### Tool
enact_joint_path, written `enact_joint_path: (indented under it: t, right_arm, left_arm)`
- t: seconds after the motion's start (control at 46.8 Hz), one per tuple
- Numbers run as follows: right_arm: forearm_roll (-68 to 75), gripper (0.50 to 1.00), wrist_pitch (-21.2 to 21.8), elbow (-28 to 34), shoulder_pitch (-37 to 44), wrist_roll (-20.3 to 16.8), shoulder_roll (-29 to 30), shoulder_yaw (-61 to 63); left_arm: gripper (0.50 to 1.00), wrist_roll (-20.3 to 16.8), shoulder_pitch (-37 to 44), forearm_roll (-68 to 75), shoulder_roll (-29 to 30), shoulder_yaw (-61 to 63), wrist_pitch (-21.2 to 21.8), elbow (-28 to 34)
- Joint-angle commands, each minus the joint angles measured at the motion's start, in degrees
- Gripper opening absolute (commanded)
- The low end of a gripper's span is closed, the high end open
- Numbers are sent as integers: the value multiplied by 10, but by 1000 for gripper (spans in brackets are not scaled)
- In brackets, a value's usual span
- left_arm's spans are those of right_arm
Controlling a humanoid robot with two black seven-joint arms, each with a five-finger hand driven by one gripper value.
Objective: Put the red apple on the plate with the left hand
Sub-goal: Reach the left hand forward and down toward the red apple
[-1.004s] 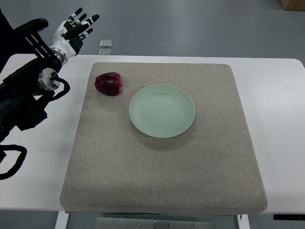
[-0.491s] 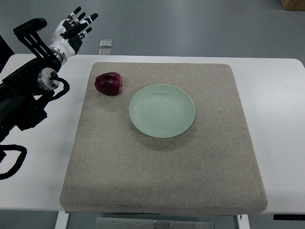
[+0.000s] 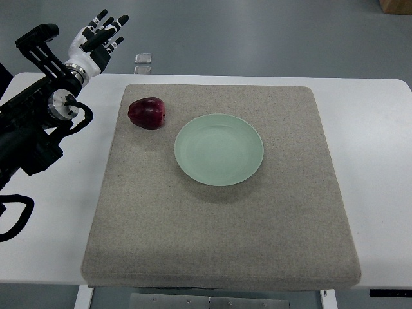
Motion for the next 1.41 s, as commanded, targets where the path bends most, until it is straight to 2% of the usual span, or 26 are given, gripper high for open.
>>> enact_joint_path:
  t: [0.0,0.15,0.299,0.513,0.662,0.854,1.089,1.239,1.388]
  right_arm:
    - [0,964,0,0,0,0,0,0]
    - [0,964,0,0,0,0,0,0]
    - [0,964,0,0,0,0,0,0]
    - [0,964,0,0,0,0,0,1]
    - [0,964,0,0,0,0,0,0]
    - [0,964,0,0,0,0,0,1]
    - [0,964,0,0,0,0,0,0]
    - [0,964,0,0,0,0,0,0]
    - [0,964,0,0,0,0,0,1]
  left_arm:
    - [994,-1,0,1,3,1,1,-1]
    - [994,-1,-6,3,10,1,16,-4]
    - [992,-1,-6,17,29,11,16,-33]
    - [988,-1,-41,54,56,167,9,-67]
    - [986,-1,-72,75,101,255,6,-124]
    - [984,-2,-93,228,152,303,5,-197]
    - [988,-1,-96,403,174,304,-7,-252]
    - [988,3,-96,464,184,324,-48,-272]
    - [988,2,-107,514,190,358,-52,-273]
